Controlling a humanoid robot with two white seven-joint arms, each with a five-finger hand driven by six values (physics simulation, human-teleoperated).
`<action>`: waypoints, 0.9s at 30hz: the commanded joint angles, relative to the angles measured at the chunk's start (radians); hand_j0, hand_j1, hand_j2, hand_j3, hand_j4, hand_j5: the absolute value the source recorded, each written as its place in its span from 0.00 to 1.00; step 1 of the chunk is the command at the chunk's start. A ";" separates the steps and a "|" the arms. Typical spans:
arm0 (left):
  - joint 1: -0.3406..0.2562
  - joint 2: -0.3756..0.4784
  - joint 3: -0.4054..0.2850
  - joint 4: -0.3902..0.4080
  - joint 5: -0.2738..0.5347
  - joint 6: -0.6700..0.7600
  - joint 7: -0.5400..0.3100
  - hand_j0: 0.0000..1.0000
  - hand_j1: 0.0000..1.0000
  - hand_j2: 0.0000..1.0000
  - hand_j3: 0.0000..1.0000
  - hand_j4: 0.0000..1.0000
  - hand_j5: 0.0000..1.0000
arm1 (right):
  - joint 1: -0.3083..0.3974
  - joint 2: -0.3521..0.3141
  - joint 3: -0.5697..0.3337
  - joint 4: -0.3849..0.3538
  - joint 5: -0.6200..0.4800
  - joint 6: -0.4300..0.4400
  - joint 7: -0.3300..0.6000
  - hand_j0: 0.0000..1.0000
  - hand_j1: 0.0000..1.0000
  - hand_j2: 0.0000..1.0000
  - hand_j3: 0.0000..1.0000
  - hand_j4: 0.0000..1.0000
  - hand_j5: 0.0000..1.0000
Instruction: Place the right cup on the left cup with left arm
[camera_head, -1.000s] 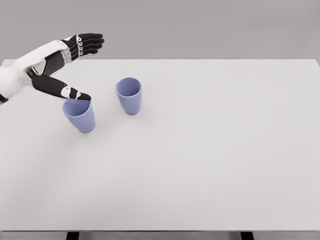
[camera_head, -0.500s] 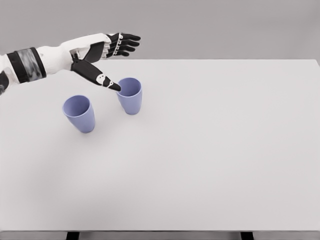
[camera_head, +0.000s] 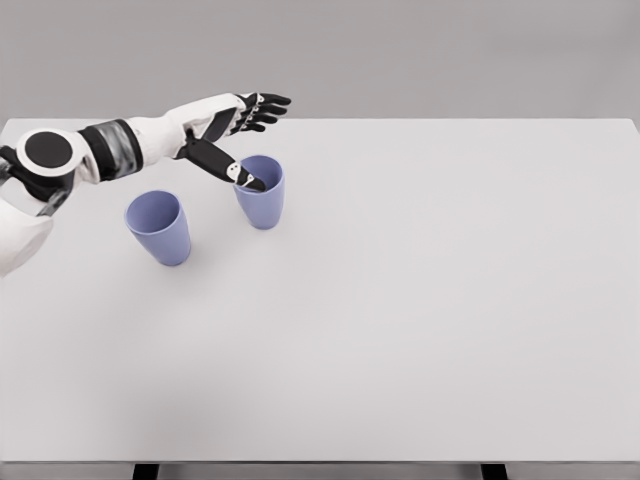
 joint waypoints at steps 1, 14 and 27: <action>0.000 -0.002 -0.012 -0.002 -0.002 0.000 0.010 1.00 1.00 1.00 1.00 1.00 1.00 | 0.000 0.000 0.000 0.000 0.000 0.000 0.000 1.00 1.00 1.00 1.00 1.00 1.00; -0.003 -0.003 -0.076 0.044 -0.001 0.001 0.043 1.00 1.00 1.00 1.00 1.00 1.00 | 0.000 0.000 0.000 0.000 0.000 0.000 0.000 1.00 1.00 1.00 1.00 1.00 1.00; -0.005 -0.016 -0.081 0.078 -0.002 0.001 0.045 1.00 1.00 1.00 1.00 1.00 1.00 | 0.000 0.000 0.000 0.000 0.000 0.000 0.000 1.00 1.00 1.00 1.00 1.00 1.00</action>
